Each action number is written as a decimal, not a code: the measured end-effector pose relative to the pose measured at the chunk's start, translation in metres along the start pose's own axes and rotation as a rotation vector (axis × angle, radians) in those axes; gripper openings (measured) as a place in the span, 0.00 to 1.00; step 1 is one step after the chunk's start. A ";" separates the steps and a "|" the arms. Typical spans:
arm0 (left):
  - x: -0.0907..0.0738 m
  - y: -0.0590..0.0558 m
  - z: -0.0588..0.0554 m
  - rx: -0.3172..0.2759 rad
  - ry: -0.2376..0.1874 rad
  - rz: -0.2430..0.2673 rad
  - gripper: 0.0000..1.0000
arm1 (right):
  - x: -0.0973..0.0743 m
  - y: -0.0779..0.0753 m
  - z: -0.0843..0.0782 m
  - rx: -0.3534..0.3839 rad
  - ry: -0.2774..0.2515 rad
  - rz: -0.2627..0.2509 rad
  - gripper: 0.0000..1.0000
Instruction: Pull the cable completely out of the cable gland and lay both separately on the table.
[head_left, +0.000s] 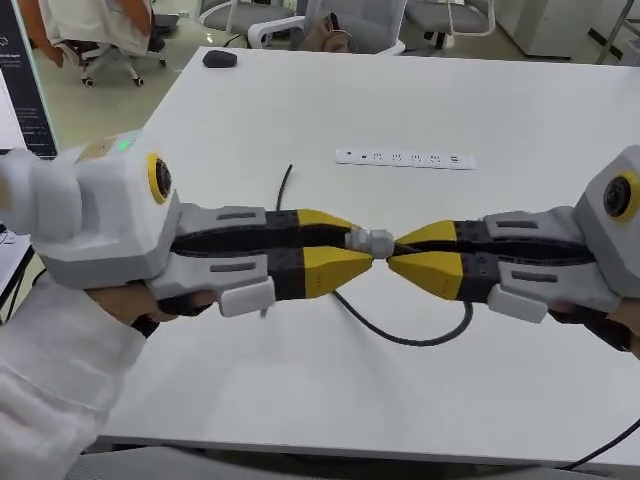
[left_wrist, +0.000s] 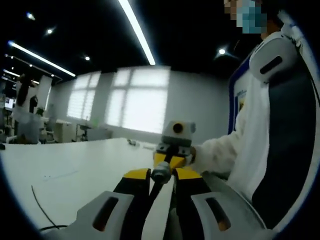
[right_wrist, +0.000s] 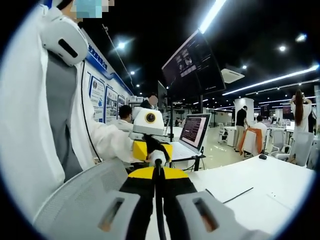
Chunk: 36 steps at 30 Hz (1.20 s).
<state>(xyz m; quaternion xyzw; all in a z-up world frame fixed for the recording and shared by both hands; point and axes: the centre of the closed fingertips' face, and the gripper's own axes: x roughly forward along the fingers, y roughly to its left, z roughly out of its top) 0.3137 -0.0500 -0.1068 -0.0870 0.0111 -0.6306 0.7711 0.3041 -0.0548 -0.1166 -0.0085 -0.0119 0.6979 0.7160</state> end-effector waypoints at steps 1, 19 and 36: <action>0.001 -0.003 0.005 -0.002 -0.029 -0.016 0.24 | 0.000 0.000 0.001 0.000 -0.008 0.001 0.02; 0.009 -0.008 -0.007 -0.091 0.016 -0.034 0.18 | 0.001 0.011 -0.002 0.018 -0.009 0.020 0.02; -0.003 0.000 -0.046 -0.074 0.136 0.064 0.18 | -0.011 0.010 -0.060 0.002 0.234 0.005 0.03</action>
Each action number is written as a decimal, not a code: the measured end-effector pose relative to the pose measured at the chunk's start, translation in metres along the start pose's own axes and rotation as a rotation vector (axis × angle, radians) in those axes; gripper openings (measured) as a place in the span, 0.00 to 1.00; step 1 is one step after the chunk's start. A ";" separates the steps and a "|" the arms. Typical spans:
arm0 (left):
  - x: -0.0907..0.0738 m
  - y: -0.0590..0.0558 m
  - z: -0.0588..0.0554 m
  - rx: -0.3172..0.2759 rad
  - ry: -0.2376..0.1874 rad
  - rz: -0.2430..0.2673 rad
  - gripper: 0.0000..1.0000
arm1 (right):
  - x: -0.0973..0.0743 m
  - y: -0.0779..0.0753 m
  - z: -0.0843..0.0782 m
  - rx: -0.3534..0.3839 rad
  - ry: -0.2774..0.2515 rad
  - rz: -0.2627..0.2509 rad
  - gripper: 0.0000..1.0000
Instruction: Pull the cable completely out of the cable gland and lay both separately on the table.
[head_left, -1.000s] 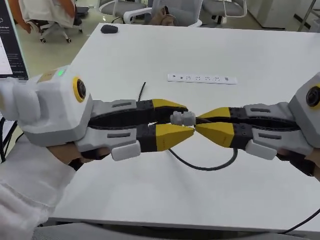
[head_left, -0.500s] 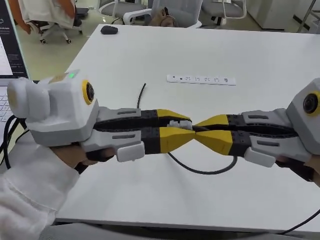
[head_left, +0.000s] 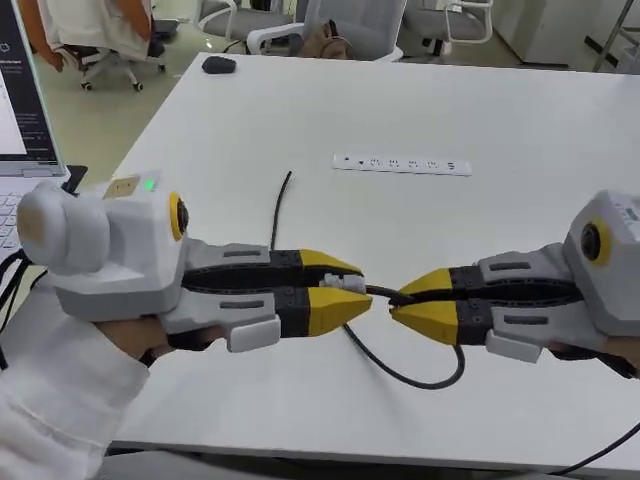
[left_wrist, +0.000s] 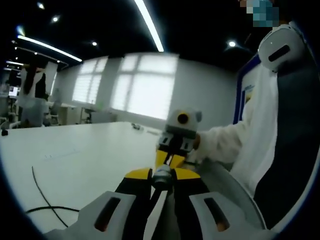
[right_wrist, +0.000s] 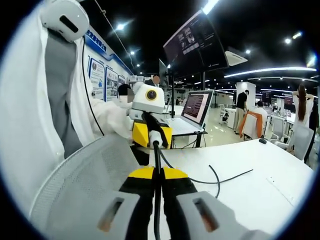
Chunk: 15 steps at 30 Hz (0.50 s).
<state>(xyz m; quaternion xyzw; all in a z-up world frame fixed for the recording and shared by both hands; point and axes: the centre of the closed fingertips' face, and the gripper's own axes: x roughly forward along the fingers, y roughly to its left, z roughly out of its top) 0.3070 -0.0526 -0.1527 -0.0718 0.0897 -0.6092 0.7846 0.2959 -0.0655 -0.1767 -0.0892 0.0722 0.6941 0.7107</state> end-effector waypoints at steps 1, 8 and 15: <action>-0.001 0.000 -0.003 -0.009 -0.003 0.004 0.18 | 0.000 0.001 -0.004 0.003 0.009 0.003 0.03; -0.007 0.002 -0.009 -0.038 0.007 0.036 0.18 | -0.008 -0.001 -0.036 0.026 0.130 -0.011 0.03; -0.007 0.008 -0.012 -0.063 -0.019 0.074 0.18 | -0.021 -0.013 -0.054 0.007 0.162 -0.070 0.03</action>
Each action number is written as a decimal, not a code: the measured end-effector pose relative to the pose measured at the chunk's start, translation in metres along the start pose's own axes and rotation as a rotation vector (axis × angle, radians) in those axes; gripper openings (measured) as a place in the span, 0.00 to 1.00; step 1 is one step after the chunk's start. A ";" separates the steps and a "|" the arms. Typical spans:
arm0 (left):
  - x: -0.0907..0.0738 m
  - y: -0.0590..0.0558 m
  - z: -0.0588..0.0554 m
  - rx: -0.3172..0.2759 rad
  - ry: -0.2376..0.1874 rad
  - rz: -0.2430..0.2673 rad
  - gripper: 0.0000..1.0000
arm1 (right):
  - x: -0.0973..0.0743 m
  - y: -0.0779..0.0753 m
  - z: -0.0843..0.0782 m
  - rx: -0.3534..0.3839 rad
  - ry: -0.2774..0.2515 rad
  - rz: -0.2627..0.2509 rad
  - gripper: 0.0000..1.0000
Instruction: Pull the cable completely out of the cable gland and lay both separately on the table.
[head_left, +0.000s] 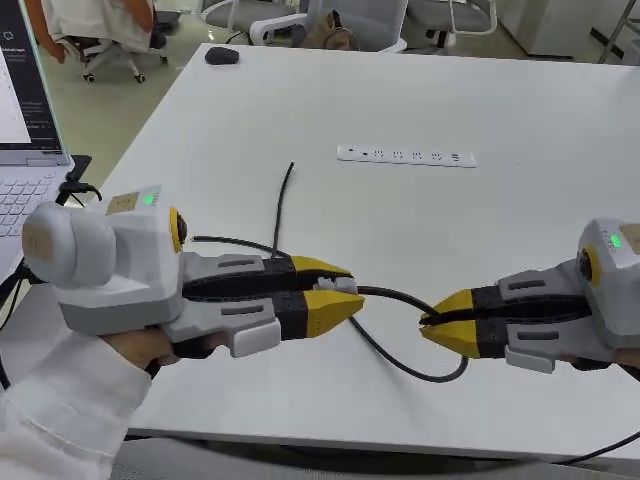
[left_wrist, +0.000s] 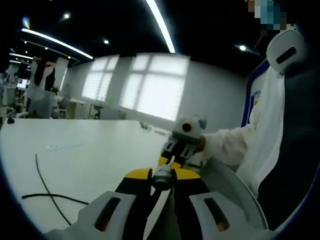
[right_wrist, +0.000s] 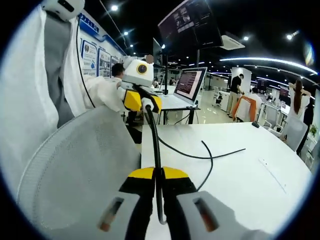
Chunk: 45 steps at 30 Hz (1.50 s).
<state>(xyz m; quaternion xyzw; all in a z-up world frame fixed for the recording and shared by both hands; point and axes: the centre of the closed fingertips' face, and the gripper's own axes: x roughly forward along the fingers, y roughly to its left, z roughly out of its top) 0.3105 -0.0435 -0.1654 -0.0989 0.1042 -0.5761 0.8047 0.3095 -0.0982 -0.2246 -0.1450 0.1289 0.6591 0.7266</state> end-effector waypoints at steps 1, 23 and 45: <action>0.001 0.001 -0.002 -0.007 -0.002 0.003 0.18 | -0.001 -0.001 -0.002 0.004 0.003 -0.003 0.03; 0.002 -0.001 -0.009 -0.051 -0.005 0.015 0.18 | -0.011 -0.002 -0.011 0.041 0.009 -0.049 0.08; 0.005 -0.004 -0.018 -0.022 0.040 -0.009 0.18 | 0.024 0.017 0.050 0.020 -0.103 0.065 0.11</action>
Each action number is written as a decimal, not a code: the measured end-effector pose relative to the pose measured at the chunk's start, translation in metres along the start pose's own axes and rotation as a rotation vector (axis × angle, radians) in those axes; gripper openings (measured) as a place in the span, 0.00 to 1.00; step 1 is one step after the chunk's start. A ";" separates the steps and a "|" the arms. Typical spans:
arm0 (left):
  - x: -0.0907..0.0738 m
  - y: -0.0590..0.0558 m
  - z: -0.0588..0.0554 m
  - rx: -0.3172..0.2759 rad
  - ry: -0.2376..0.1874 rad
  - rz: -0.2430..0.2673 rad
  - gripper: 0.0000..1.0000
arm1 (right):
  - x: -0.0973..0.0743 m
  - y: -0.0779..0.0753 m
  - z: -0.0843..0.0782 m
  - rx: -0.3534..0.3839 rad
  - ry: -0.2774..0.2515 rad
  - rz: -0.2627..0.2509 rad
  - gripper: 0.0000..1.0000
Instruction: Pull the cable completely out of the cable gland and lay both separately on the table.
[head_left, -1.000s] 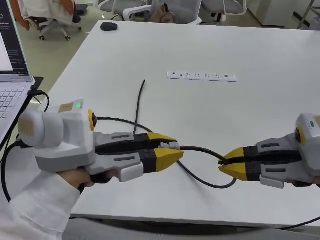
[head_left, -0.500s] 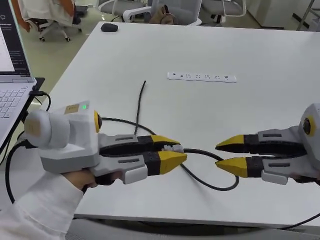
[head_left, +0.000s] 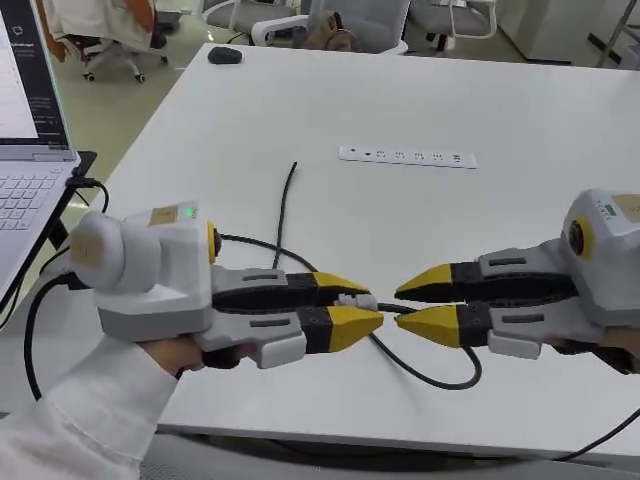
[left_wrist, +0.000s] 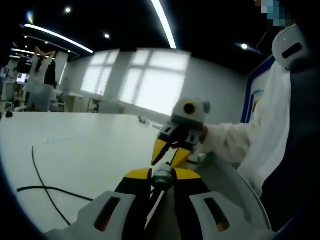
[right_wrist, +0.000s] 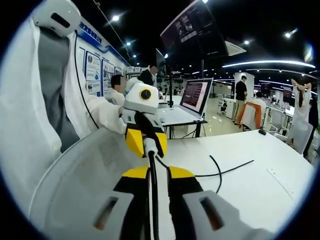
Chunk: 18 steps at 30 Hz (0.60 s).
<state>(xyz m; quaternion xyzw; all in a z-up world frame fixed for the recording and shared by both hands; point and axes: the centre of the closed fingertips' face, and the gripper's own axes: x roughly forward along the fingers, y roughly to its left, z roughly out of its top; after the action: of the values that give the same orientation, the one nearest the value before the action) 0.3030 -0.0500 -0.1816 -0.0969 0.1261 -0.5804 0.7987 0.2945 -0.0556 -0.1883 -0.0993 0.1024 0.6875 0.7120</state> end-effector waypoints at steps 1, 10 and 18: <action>0.000 0.000 0.001 -0.001 -0.004 -0.001 0.18 | 0.001 0.001 0.002 -0.002 -0.005 0.004 0.09; 0.000 0.001 0.001 -0.009 -0.007 -0.001 0.18 | 0.005 0.004 0.003 -0.020 0.000 0.001 0.04; 0.000 0.000 0.000 -0.010 0.001 -0.004 0.18 | 0.005 0.006 0.001 -0.018 0.000 0.004 0.03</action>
<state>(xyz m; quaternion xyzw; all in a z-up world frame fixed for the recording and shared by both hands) 0.3033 -0.0504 -0.1820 -0.1008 0.1289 -0.5814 0.7970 0.2886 -0.0505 -0.1887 -0.1057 0.0965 0.6897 0.7098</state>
